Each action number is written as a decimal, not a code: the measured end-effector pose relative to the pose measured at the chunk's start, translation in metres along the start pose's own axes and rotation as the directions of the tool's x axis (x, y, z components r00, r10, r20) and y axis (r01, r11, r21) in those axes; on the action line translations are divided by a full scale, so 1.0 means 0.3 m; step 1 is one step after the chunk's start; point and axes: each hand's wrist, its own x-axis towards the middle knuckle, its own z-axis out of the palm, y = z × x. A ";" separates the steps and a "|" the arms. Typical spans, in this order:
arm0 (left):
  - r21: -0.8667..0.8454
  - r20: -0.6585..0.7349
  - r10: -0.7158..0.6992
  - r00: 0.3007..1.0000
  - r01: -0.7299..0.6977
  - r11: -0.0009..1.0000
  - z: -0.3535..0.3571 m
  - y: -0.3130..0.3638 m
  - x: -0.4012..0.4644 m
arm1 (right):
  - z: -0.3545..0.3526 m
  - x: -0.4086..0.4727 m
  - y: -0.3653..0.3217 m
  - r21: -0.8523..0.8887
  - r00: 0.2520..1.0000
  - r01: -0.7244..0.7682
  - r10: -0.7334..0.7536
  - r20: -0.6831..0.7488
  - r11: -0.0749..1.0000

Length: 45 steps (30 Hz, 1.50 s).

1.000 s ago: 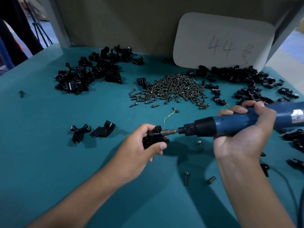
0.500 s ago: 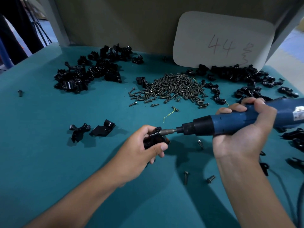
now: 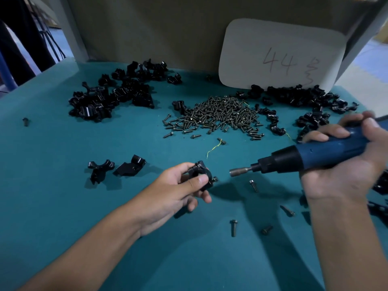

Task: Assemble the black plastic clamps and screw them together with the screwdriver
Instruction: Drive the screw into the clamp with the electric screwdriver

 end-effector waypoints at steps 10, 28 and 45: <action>0.083 0.029 -0.016 0.999 0.013 0.996 0.009 0.008 -0.009 | 0.000 -0.021 0.035 -0.066 0.998 -0.070 0.070 -0.004 0.995; -0.204 0.282 -0.261 0.923 0.323 0.924 0.007 0.030 -0.030 | 0.061 -0.056 -0.004 0.008 0.943 -0.238 0.228 0.244 0.971; -0.147 0.015 -0.083 0.996 0.084 0.986 0.016 0.019 -0.010 | 0.081 -0.073 0.037 -0.122 0.999 -0.052 0.053 0.003 0.991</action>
